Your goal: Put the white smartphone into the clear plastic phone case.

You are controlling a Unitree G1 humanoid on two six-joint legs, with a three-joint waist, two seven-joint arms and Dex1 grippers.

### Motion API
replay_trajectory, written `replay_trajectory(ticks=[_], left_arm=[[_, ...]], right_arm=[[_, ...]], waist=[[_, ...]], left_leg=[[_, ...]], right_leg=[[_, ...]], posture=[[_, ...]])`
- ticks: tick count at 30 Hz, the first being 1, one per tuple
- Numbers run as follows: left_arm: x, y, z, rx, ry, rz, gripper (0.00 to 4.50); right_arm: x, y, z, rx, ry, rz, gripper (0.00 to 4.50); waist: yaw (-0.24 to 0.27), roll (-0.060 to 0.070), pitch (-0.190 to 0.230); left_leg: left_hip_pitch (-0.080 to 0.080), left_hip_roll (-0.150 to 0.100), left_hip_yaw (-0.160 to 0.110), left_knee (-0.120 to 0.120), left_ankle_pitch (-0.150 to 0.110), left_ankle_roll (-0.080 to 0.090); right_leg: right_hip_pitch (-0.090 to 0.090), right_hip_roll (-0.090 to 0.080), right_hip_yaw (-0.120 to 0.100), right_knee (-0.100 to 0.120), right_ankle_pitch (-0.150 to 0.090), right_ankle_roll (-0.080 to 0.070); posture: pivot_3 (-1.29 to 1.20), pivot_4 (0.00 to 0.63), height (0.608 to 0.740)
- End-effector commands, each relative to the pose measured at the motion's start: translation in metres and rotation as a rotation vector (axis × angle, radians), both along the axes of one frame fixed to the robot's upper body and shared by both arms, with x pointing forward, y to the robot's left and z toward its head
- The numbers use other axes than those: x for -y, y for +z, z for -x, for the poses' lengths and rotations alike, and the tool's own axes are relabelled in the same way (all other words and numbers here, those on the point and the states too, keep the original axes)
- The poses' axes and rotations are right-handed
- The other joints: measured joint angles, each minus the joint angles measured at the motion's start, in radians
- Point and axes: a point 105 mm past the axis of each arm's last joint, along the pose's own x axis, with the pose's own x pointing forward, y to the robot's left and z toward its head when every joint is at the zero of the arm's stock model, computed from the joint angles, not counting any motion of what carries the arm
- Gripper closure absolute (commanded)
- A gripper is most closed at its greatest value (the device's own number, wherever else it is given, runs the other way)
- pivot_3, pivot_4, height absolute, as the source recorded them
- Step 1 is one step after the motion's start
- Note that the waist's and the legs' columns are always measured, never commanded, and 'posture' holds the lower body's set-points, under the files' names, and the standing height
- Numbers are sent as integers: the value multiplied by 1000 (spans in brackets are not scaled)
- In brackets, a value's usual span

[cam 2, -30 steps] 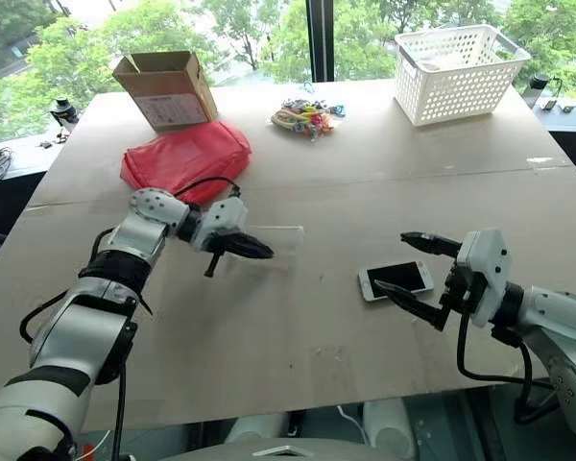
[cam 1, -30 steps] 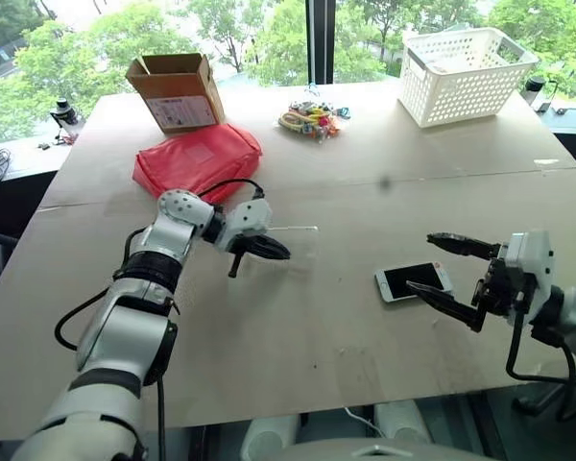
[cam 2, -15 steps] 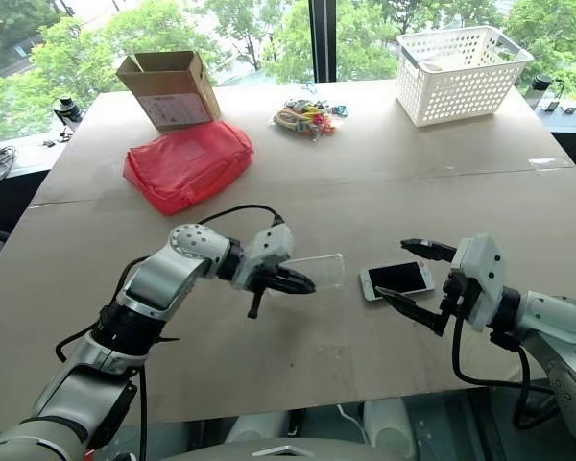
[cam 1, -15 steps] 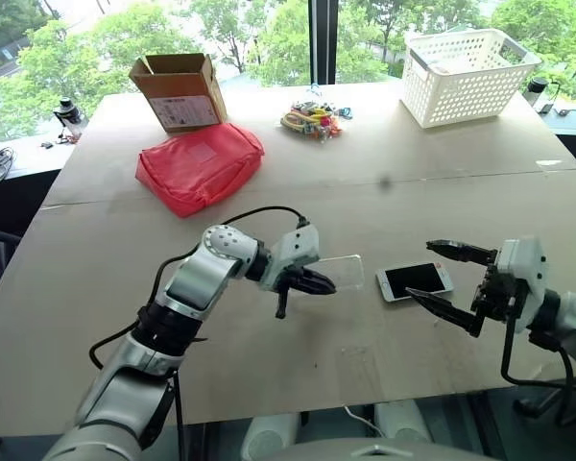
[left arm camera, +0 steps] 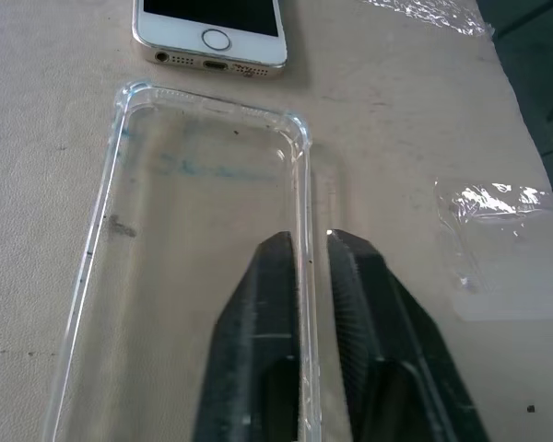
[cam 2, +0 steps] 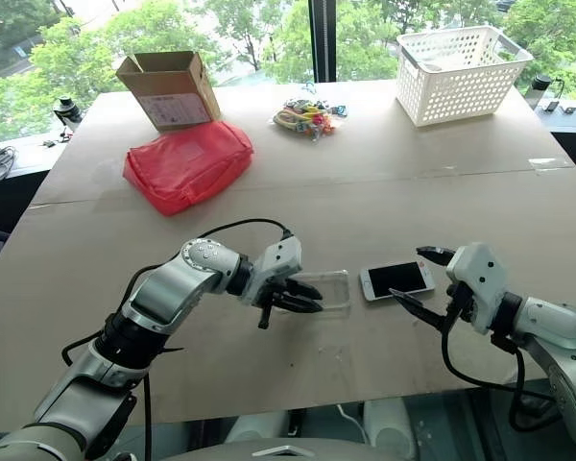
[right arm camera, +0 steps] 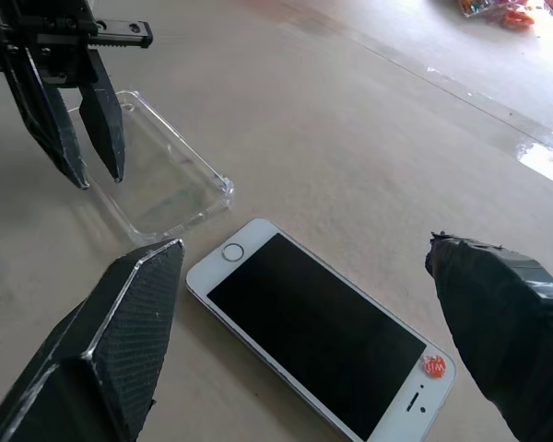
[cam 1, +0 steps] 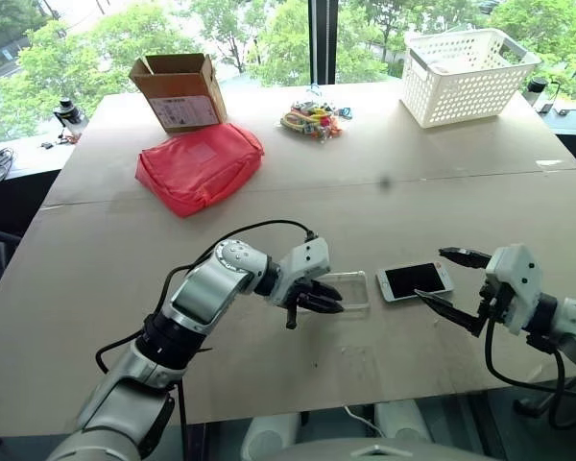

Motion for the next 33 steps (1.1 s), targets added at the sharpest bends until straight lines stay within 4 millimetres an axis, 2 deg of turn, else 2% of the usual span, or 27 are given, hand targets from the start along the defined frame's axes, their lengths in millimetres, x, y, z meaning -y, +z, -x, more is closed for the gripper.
replay_trajectory(ticks=[1, 5, 10, 12, 14, 17, 21, 26, 28, 31, 33], left_arm=[[3, 21, -4, 61, 15, 60, 1945], [-6, 36, -12, 110, 69, 91, 97], [-20, 57, -6, 164, 82, 141, 38], [-24, 61, -3, 190, 86, 145, 38], [-28, 64, 0, 208, 97, 148, 38], [-34, 67, 4, 242, 111, 133, 38], [-35, 69, 8, 241, 132, 145, 38], [-38, 66, 4, 253, 182, 141, 38], [-38, 65, 3, 255, 191, 142, 38], [-40, 66, 2, 264, 205, 140, 38], [-42, 67, 2, 267, 218, 138, 38]], right_arm=[[4, -10, 3, -7, -54, 59, 0], [13, -16, 12, -80, -145, 20, 0], [16, -41, 41, -294, -199, -56, 0], [13, -47, 44, -336, -223, -101, 0], [10, -51, 38, -331, -252, -130, 0], [7, -57, 22, -313, -277, -165, 0], [5, -54, -13, -248, -296, -186, 0], [-2, -53, -70, -191, -275, -170, 0], [-6, -53, -85, -181, -252, -140, 0], [-23, -47, -105, -163, -194, -103, 0], [-38, -40, -107, -157, -144, -116, 0]], waist=[[1, 0, 0], [2, 0, 0], [2, 0, 0], [-1, 1, 0], [-3, 1, 0], [-2, 0, 0], [-6, 0, 0], [-8, 0, 1], [-10, 0, 1], [-9, 0, 1], [-11, 0, 1]], left_leg=[[0, 0, 0, 0, 0, 0], [0, 0, -1, 0, 0, 0], [0, 1, 0, 0, 0, 0], [0, 1, 0, -1, 0, 0], [1, 2, 1, -2, 0, 0], [1, 2, 2, -2, 0, 0], [2, 3, 4, -1, 0, 0], [3, 3, 4, -1, 0, 0], [3, 3, 5, -1, 0, 0], [3, 3, 4, -1, 0, -1], [3, 3, 4, -2, 0, -1]], right_leg=[[0, 0, 0, 0, 0, 0], [0, 0, 0, 0, 0, 0], [0, -1, 0, -1, 0, 0], [0, 0, 0, -1, 0, 0], [0, 0, 1, -1, 0, 0], [0, 0, 2, -2, 0, 0], [1, 1, 3, -2, 0, 0], [1, 3, 3, -1, 1, -1], [0, 3, 4, -1, 1, -1], [0, 3, 3, -1, 1, -1], [0, 3, 4, -1, 1, -2]], posture=[[0, 150, 740], [0, 150, 740], [0, 150, 740], [0, 150, 740], [0, 150, 740], [0, 150, 740], [0, 150, 740], [0, 150, 740], [0, 150, 740], [0, 150, 740], [0, 150, 740]])
